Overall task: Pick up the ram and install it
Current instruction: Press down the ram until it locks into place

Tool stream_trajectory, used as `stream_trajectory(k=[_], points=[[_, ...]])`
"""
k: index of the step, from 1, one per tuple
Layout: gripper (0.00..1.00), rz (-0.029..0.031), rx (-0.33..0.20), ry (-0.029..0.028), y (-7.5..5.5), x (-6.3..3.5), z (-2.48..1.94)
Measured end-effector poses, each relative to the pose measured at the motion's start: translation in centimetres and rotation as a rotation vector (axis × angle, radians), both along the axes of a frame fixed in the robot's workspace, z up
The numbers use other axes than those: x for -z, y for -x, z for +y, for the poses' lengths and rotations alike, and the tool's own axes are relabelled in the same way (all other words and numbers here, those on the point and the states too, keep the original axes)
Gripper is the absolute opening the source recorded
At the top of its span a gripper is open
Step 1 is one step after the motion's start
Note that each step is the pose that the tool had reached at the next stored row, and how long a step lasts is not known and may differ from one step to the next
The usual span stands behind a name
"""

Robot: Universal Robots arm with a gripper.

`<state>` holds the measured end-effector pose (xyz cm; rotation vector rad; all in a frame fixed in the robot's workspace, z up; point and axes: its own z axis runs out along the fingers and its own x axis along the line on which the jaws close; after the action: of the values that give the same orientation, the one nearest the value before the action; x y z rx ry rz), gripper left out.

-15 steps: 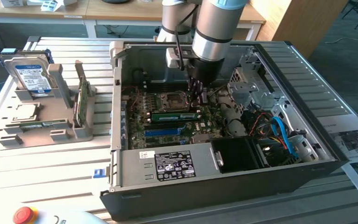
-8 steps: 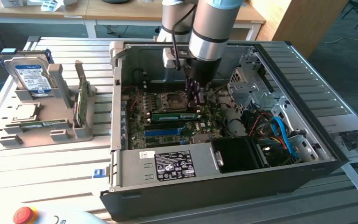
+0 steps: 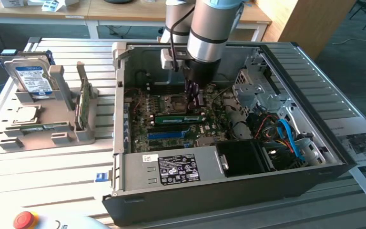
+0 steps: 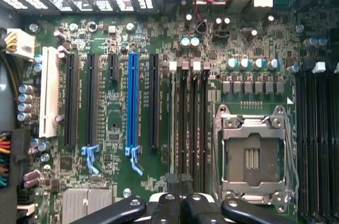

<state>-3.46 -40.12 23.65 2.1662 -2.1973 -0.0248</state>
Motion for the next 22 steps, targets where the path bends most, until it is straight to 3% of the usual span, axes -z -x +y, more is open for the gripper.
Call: stream_trajectory(k=[22], points=[[0.1, 0.0, 0.0, 0.0, 2.2, 0.12, 0.18]])
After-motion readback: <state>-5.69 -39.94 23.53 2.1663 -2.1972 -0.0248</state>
